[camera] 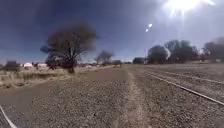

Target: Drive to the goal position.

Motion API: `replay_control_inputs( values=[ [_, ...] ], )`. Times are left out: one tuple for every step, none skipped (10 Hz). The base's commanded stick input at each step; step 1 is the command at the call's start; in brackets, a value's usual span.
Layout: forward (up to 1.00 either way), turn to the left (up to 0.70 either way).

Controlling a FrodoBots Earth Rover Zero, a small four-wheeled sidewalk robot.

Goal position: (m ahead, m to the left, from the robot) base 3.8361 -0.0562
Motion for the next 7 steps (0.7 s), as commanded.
replay_control_inputs(
  values=[
    [0.7, 0.0],
    [0.7, 0.0],
    [0.7, 0.0],
    [0.7, 0.0],
    [0.7, 0.0],
    [0.7, 0.0],
    [0.7, 0.0]
  ],
)
